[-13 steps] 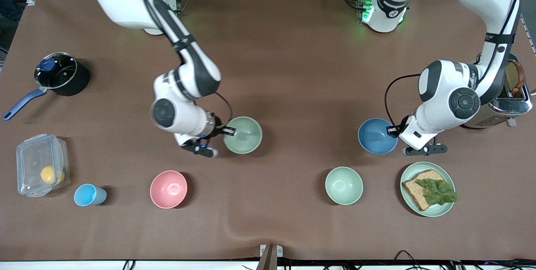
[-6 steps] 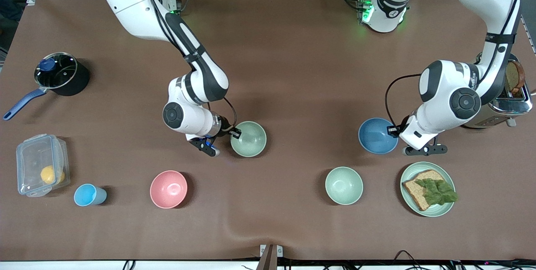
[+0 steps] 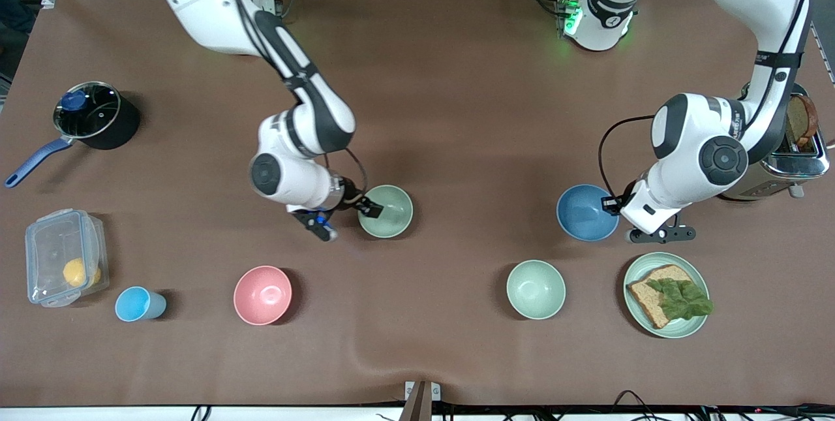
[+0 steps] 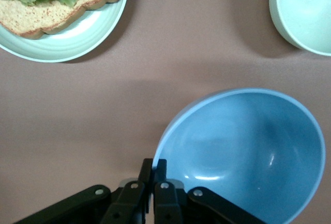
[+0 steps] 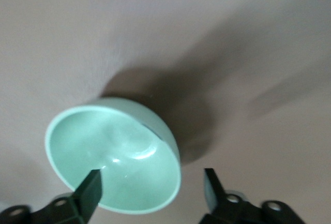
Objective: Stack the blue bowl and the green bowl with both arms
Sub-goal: 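Open the right gripper and draw it back from the green bowl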
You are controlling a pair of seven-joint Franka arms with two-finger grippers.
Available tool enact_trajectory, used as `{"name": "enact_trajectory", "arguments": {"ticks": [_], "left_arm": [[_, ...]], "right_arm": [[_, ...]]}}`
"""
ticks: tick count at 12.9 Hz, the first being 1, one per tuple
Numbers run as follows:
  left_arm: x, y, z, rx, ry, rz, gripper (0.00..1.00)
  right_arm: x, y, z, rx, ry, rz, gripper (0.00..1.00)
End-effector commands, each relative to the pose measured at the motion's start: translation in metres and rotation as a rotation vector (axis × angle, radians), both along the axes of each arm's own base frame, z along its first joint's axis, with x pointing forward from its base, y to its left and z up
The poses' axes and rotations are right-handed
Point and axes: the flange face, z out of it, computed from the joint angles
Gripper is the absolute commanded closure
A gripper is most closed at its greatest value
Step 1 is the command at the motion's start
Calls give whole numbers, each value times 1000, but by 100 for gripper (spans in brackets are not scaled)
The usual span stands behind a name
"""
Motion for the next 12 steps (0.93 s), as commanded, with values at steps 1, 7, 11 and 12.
{"name": "enact_trajectory", "arguments": {"ticks": [1, 7, 11, 12], "left_arm": [[0, -8, 6, 14, 1, 12, 100], [4, -8, 12, 14, -14, 9, 100], [2, -36, 16, 8, -22, 33, 100], [-1, -51, 17, 6, -21, 46, 100]], "right_arm": [[20, -68, 39, 45, 71, -99, 0], [34, -64, -5, -5, 73, -332, 0], [36, -46, -38, -30, 73, -426, 0], [36, -46, -40, -32, 74, -435, 0]]}}
